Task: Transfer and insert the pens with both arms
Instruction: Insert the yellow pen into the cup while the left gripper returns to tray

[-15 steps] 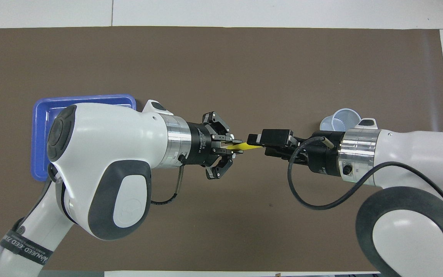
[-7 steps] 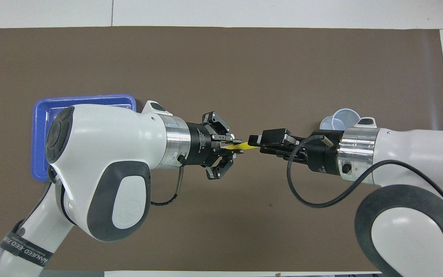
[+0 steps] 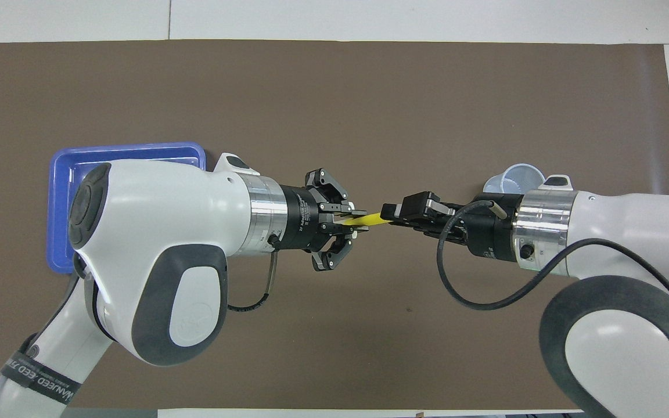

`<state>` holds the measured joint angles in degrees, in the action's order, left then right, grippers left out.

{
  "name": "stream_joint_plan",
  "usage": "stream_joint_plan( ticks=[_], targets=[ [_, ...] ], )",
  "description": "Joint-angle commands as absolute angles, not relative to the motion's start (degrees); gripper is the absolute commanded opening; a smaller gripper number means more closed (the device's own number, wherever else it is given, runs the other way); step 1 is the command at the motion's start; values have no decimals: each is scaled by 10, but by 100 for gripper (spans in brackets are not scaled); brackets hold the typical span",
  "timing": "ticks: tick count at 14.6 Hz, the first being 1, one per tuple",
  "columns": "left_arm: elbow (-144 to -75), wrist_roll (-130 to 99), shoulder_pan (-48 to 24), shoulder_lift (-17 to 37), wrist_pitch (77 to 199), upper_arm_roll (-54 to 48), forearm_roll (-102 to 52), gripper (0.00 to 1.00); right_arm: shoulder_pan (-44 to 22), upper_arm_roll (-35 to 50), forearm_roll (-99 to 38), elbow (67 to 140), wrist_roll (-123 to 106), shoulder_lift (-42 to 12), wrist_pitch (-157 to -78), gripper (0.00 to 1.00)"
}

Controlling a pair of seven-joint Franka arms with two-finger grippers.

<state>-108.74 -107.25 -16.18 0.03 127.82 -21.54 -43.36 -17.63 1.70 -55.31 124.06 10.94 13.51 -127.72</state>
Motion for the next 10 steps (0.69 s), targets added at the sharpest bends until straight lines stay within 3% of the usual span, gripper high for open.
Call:
stream_joint_plan(
  ticks=[1,2,3,6,10],
  targets=[
    [-1111,-1085,-167,-22,1301,-213,-447,0,-171,20,-568,1233,117,128,-1281,0],
    [-1111,-1085,-168,-23,1301,-213,-446,57,-171,20,-568,1233,117,128,-1281,0],
    [-1111,-1085,-171,-27,1301,-213,-446,100,-170,20,-568,1233,116,128,-1281,0],
    [-1111,-1084,-171,-29,1296,-213,-446,100,-168,18,-560,1235,96,129,-1277,0],
    [-1117,-1072,-143,-33,1289,-210,-438,100,-89,17,-449,1221,-26,127,-1190,0]
  ],
)
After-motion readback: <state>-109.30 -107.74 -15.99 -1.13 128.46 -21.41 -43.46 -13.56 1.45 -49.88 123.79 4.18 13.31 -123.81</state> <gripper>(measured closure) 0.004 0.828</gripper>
